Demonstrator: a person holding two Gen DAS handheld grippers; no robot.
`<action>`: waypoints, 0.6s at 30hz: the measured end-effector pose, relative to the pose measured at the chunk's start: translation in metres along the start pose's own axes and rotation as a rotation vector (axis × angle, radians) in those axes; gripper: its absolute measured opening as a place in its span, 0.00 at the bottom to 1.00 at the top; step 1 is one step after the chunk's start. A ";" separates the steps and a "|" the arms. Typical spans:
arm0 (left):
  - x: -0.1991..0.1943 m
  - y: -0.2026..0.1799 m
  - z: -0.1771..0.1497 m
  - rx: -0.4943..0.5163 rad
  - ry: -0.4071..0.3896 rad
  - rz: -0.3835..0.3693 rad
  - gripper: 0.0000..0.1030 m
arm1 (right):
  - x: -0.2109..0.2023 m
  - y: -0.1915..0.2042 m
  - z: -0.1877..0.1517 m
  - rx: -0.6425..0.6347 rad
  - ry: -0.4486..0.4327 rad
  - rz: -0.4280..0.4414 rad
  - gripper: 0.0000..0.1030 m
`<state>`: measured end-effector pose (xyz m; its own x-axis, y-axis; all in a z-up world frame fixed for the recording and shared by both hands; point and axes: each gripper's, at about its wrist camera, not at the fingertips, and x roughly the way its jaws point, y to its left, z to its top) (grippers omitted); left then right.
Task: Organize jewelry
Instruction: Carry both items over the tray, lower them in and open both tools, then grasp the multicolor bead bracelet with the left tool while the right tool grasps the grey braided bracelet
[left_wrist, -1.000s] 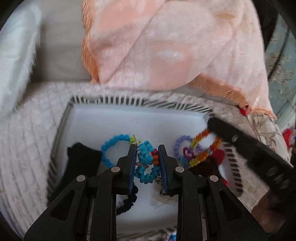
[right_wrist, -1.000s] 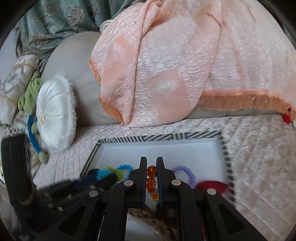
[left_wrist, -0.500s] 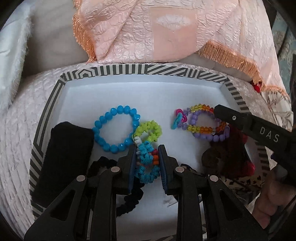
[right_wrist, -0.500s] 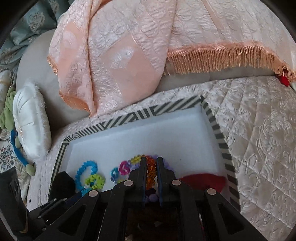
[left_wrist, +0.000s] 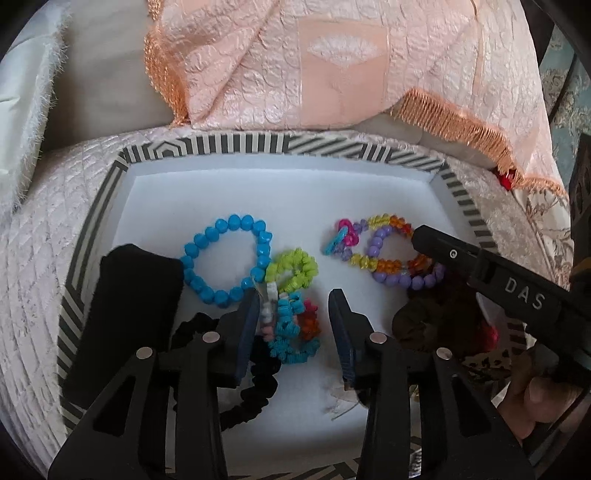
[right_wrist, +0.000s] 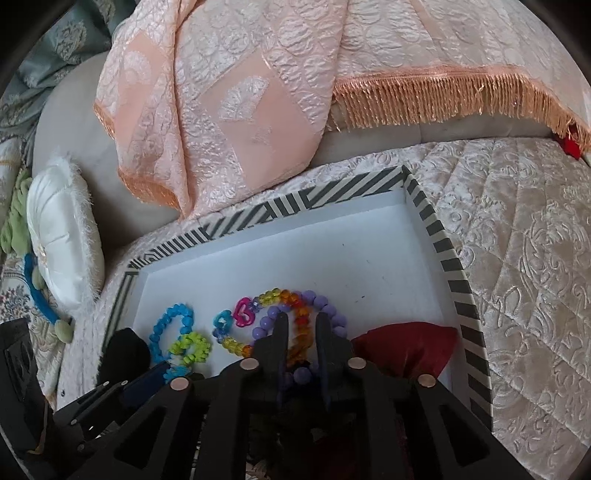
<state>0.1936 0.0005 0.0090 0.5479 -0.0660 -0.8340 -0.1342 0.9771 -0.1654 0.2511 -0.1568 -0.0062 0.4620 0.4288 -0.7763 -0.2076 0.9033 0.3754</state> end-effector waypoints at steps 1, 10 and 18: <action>-0.003 0.001 0.001 -0.006 -0.004 -0.006 0.38 | -0.004 0.001 0.000 -0.005 -0.008 0.001 0.20; -0.056 0.019 -0.004 -0.008 -0.080 0.005 0.46 | -0.070 0.015 -0.019 -0.085 -0.097 -0.010 0.31; -0.091 0.047 -0.071 -0.021 -0.048 0.052 0.48 | -0.113 0.021 -0.097 -0.204 -0.042 -0.036 0.34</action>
<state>0.0785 0.0379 0.0395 0.5786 -0.0055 -0.8156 -0.1801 0.9744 -0.1343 0.1105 -0.1848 0.0405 0.5067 0.3993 -0.7641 -0.3587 0.9036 0.2344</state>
